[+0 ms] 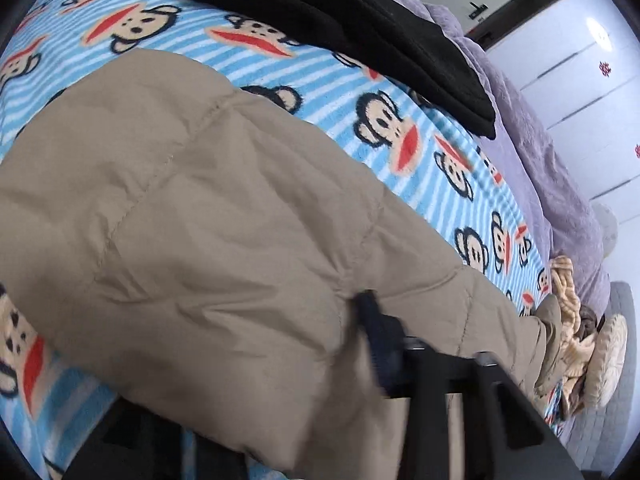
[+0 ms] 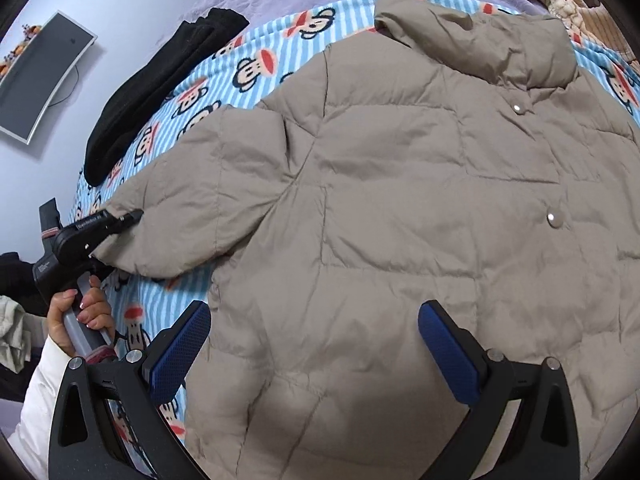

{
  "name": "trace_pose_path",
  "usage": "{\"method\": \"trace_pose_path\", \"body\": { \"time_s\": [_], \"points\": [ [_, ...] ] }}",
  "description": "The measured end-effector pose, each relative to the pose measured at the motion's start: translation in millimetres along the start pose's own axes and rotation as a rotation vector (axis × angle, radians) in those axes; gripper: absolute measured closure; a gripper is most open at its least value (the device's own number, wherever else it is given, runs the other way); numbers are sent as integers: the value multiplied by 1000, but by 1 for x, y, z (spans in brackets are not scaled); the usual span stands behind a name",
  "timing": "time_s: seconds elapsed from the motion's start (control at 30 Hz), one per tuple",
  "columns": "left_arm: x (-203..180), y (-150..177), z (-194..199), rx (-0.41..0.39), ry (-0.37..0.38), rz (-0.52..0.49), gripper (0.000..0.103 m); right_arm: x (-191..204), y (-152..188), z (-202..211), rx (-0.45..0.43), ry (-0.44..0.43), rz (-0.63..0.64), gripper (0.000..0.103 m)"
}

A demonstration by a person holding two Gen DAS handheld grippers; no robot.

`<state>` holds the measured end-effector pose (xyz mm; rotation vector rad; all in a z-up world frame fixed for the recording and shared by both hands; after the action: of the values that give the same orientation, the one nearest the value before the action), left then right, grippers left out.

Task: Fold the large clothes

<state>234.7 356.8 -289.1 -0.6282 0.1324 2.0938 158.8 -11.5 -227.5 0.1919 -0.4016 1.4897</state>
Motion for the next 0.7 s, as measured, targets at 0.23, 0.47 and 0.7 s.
{"method": "trace_pose_path", "body": {
  "time_s": [0.23, 0.47, 0.7],
  "points": [
    [-31, -10, 49, -139, -113, -214, 94, 26, -39, -17, -62, -53, -64, 58],
    [-94, 8, 105, -275, -163, -481, 94, 59, -56, -63, -5, -181, -80, 93],
    [-190, 53, 108, -292, -103, -677, 94, 59, -44, -89, 97, -273, -69, 93]
  ]
}}
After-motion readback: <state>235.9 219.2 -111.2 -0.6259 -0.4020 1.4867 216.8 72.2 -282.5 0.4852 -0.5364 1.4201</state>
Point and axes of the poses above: each gripper's, at about its wrist camera, not at the fingertips, and z roughly against the way its jaws point, x to its left, y to its underside, the point moved 9 cm from there along -z, roughly the way its jaws point, and after that the axes turned 9 degrees about x, right-handed, at the moved point
